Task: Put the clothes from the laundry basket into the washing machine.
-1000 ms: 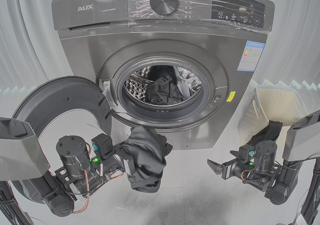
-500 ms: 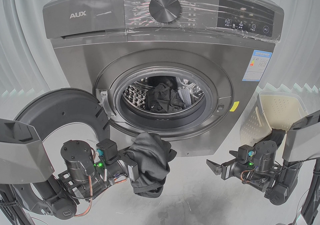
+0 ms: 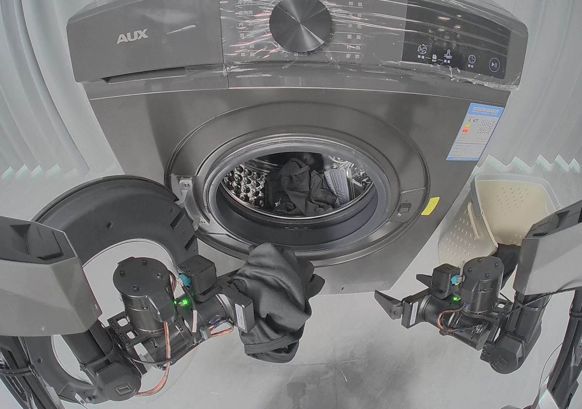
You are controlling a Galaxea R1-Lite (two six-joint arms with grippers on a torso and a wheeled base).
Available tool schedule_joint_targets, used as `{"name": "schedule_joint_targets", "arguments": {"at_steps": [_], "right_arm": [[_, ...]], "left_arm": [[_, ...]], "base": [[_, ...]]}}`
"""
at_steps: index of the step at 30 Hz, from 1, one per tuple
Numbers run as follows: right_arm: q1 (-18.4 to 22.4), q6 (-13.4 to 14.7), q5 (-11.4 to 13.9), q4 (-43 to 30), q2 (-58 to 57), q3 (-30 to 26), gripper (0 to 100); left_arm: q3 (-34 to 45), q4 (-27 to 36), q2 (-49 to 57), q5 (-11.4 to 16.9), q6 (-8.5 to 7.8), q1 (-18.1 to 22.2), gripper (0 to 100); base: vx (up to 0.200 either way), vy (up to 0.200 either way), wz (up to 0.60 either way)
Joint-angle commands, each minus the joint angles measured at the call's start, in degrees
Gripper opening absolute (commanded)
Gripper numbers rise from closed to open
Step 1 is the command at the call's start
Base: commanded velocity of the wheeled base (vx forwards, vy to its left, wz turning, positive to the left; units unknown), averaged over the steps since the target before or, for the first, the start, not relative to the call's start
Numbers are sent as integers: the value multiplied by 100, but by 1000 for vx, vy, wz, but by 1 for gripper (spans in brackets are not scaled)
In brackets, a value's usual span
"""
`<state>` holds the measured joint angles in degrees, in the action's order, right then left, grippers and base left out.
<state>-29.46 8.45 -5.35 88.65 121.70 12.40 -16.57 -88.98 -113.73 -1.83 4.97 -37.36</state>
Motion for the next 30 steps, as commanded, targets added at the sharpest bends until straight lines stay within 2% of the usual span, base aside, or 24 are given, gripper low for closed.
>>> {"name": "schedule_joint_targets", "arguments": {"at_steps": [1,7,11,15,17,19,21,23,25,27,29,30], "right_arm": [[-7,-1,-1,3,21,-1,100],[-7,-1,-1,3,29,-1,100],[-7,-1,-1,3,21,-1,100],[-24,-1,-1,3,3,-1,100],[-51,-1,-1,3,-23,-1,100],[-112,-1,-10,-6,-76,-9,100],[-138,-1,-10,-6,-76,-9,100],[-165,8,-10,-6,-76,-18,100],[-174,25,-1,-6,-85,-18,100],[-182,25,-10,-6,-85,-27,100],[-209,25,-10,-6,-94,-27,100],[-226,25,-10,-6,-111,-36,100]], "left_arm": [[4,-5,-18,-2,4,-17,0],[13,-5,-44,-2,4,-34,0],[4,-5,-71,-2,12,-69,0],[57,-23,-132,-11,39,-254,0],[75,-23,-132,-11,83,-350,0],[-13,-14,-150,25,223,-544,0],[-48,-5,-167,51,258,-588,0],[-224,-5,-387,69,267,-772,0],[-435,-5,-501,121,267,-781,0],[-743,3,-721,288,258,-676,0],[-971,-5,-871,315,232,-570,0],[-1507,-5,-1187,332,250,-368,0]], "base": [[0,0,0],[0,0,0],[200,0,0],[0,0,0],[0,0,0],[0,0,0],[0,0,0],[0,0,0],[0,0,0],[0,0,0],[0,0,0],[0,0,0]]}}
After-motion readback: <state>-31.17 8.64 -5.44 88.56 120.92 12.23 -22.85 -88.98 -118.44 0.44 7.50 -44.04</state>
